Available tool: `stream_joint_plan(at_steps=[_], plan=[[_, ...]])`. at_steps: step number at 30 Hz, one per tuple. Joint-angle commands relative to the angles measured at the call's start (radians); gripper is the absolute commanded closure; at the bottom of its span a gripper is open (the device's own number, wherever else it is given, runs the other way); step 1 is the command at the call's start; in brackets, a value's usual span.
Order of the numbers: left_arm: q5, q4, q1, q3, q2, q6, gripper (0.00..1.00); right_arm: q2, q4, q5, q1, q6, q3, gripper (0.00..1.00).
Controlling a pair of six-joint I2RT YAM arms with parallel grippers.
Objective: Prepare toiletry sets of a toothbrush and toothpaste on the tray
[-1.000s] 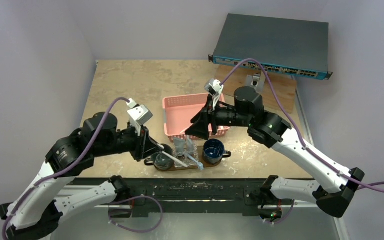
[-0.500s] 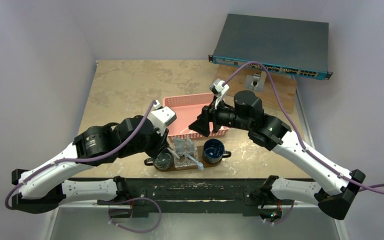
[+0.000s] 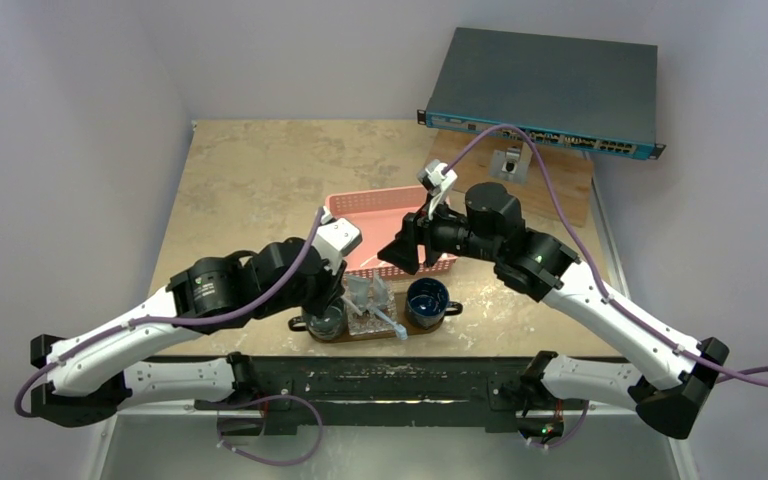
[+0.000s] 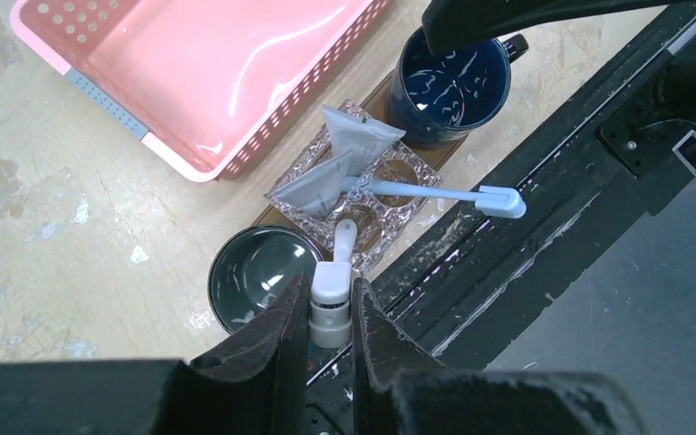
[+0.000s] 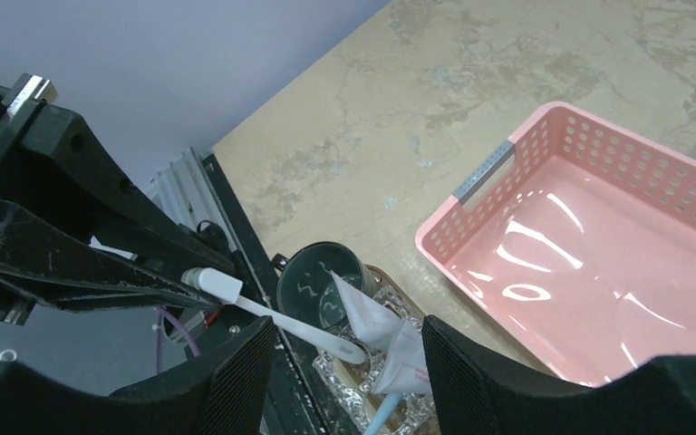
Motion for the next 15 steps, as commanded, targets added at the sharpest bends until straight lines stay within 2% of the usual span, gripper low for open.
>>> stream_joint_plan(at_steps=[1, 15], plan=[[0.004, 0.066, -0.008, -0.022, 0.011, -0.019, 1.0, 0.002, 0.016, 0.007, 0.001, 0.003, -0.01, 0.37], [0.033, 0.211, -0.008, -0.139, 0.012, -0.007, 1.0, 0.008, 0.015, 0.052, 0.0, 0.001, -0.03, 0.37]])
